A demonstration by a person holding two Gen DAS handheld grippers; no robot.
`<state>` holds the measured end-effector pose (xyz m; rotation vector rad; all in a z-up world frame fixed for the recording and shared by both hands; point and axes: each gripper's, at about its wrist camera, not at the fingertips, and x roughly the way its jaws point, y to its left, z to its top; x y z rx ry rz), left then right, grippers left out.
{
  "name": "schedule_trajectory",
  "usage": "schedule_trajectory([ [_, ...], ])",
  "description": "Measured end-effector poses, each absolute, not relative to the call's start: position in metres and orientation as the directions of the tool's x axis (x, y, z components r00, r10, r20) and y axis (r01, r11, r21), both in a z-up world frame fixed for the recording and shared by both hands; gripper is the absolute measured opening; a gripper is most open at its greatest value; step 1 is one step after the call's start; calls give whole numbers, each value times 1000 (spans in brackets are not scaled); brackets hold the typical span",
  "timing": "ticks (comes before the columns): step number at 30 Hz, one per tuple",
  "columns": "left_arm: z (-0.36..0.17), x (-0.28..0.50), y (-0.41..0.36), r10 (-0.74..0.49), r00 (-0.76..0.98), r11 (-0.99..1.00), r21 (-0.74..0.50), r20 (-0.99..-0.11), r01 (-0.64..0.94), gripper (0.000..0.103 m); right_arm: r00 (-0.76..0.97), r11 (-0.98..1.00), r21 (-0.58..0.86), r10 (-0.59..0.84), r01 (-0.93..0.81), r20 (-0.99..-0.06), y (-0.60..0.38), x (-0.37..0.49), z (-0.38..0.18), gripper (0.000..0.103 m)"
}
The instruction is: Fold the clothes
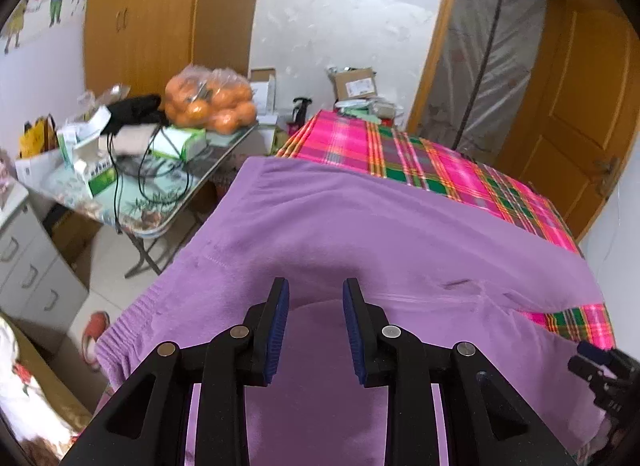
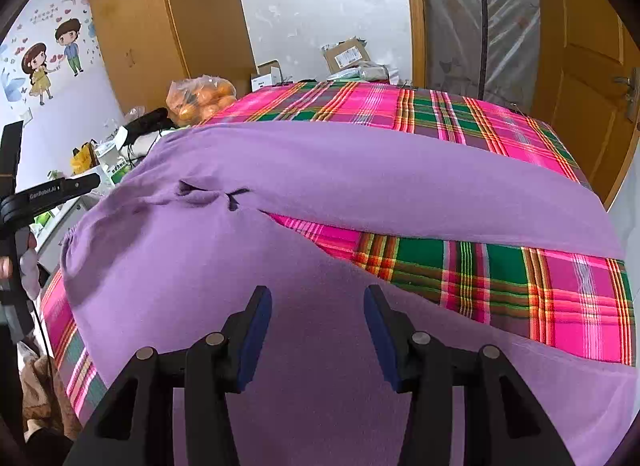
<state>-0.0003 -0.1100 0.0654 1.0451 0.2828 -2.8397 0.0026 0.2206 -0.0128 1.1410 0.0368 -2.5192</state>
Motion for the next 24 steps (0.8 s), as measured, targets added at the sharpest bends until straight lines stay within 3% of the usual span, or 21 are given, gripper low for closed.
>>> schedule_trajectory([
  [12, 96, 6, -97, -35, -791, -992, -73, -610, 101, 29, -631, -919, 99, -337, 381, -698, 213, 3, 15, 49],
  [24, 150, -2, -95, -19, -871, -1000, -3, -490, 24, 29, -714, -907, 35, -355, 421, -603, 197, -24, 79, 49],
])
